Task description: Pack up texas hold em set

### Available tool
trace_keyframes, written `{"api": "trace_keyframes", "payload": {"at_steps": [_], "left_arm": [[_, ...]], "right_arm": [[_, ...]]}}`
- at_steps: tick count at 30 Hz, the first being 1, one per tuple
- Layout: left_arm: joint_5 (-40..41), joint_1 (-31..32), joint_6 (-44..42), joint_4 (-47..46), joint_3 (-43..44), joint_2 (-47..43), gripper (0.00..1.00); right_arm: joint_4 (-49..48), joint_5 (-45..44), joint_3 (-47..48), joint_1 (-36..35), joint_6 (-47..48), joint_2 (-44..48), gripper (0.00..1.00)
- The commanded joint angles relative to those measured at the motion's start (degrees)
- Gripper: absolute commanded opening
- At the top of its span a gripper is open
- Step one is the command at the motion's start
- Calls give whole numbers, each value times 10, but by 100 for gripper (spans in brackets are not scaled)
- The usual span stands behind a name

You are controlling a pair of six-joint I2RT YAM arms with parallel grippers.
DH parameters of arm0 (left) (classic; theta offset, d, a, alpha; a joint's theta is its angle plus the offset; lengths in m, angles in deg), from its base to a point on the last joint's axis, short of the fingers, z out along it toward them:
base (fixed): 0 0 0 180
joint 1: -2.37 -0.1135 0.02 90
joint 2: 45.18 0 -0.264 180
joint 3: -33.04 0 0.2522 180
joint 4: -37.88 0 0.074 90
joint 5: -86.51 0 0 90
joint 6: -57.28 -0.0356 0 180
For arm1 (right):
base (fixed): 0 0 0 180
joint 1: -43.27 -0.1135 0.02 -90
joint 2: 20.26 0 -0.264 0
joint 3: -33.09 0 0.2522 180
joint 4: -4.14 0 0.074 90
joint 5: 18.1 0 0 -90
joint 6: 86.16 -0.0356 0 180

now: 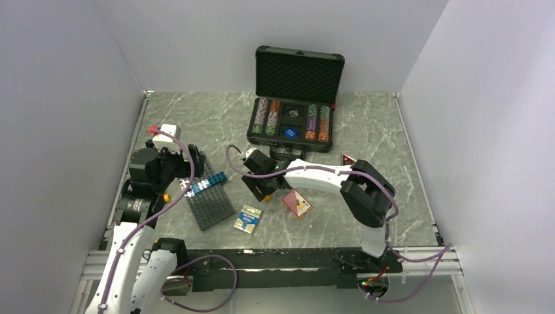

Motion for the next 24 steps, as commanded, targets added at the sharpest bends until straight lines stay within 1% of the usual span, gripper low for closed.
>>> {"api": "trace_keyframes", "payload": {"at_steps": [1, 8, 24], "left_arm": [[4, 1, 4, -21, 5, 0, 99], [2, 1, 4, -21, 5, 0, 99], [4, 1, 4, -21, 5, -1, 99]], "right_arm": [[-22, 18, 13, -2, -9, -14, 70], [-22, 26, 23, -2, -15, -35, 69], [-23, 28, 21, -1, -23, -51, 67]]}}
